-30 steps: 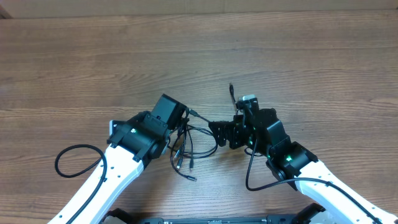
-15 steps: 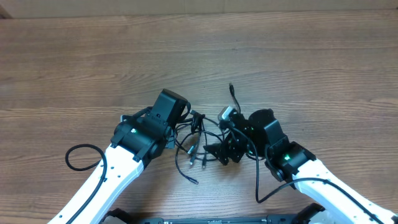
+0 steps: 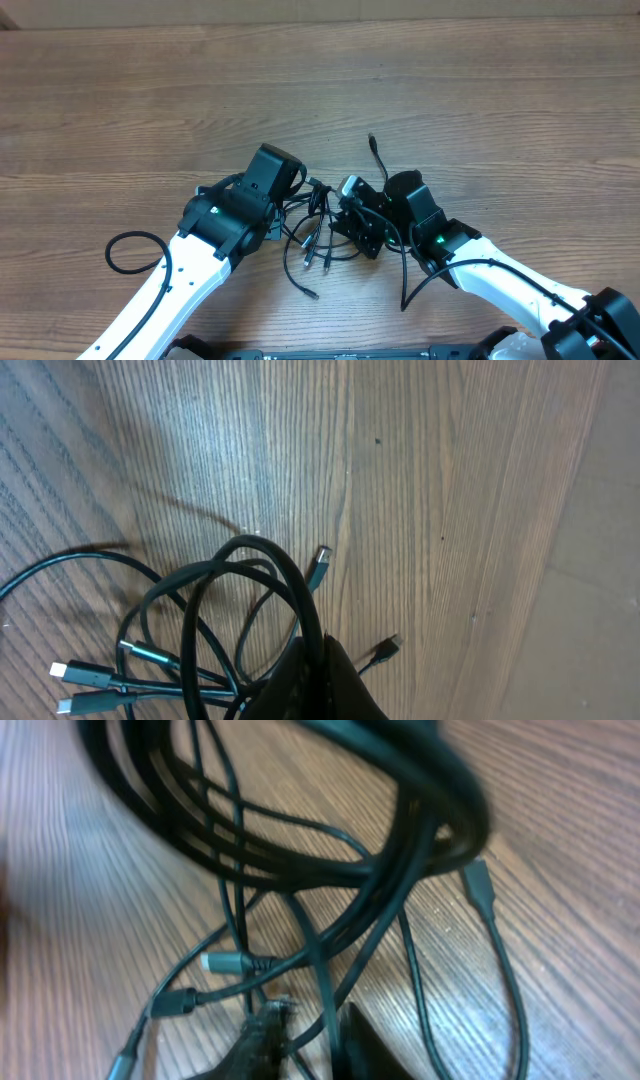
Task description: Untangle cables
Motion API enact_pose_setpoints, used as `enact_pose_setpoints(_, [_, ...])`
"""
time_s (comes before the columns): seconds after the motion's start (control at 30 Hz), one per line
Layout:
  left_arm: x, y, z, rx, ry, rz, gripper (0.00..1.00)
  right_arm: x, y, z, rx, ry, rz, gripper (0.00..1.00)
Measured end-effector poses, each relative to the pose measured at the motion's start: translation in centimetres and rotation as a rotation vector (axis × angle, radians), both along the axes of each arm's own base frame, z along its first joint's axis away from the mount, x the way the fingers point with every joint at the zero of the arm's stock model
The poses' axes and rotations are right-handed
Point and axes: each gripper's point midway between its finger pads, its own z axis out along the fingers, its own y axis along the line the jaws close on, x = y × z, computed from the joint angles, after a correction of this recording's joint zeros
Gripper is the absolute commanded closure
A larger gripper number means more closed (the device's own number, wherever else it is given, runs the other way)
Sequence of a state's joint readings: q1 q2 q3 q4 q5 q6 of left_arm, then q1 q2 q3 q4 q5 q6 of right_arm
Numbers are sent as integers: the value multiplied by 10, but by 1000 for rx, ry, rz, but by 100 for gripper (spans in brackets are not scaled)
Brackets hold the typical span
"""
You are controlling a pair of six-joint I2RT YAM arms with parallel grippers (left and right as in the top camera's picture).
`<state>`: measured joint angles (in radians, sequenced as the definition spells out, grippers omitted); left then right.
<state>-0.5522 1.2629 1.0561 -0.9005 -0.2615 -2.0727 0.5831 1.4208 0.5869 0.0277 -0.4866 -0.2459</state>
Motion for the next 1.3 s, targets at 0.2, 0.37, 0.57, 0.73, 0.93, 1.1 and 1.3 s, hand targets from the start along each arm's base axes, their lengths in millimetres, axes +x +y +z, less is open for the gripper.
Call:
enact_pose_setpoints(0.2, [-1, 0, 0, 2, 3, 0, 94, -1, 1, 1, 9, 7, -1, 96])
enact_pose_setpoints(0.37, [-3, 2, -2, 9, 14, 0, 94, 2, -1, 6, 26, 20, -29, 96])
enact_pose_setpoints(0.57, [-14, 11, -7, 54, 60, 6, 96, 28, -27, 44, 128, 21, -200, 96])
enact_pose_setpoints(0.73, [-23, 19, -11, 89, 99, 11, 95, 53, -71, 66, 224, 102, -446, 96])
enact_pose_setpoints(0.93, [-24, 20, -11, 93, 104, 11, 96, 69, -113, 65, 316, 266, -696, 96])
enact_pose_setpoints(1.1, [-28, 22, -13, 103, 121, 11, 96, 73, -126, 62, 374, 363, -805, 96])
enact_pose_setpoints(1.3, [-32, 25, -14, 115, 141, 11, 95, 76, -131, 61, 426, 438, -893, 96])
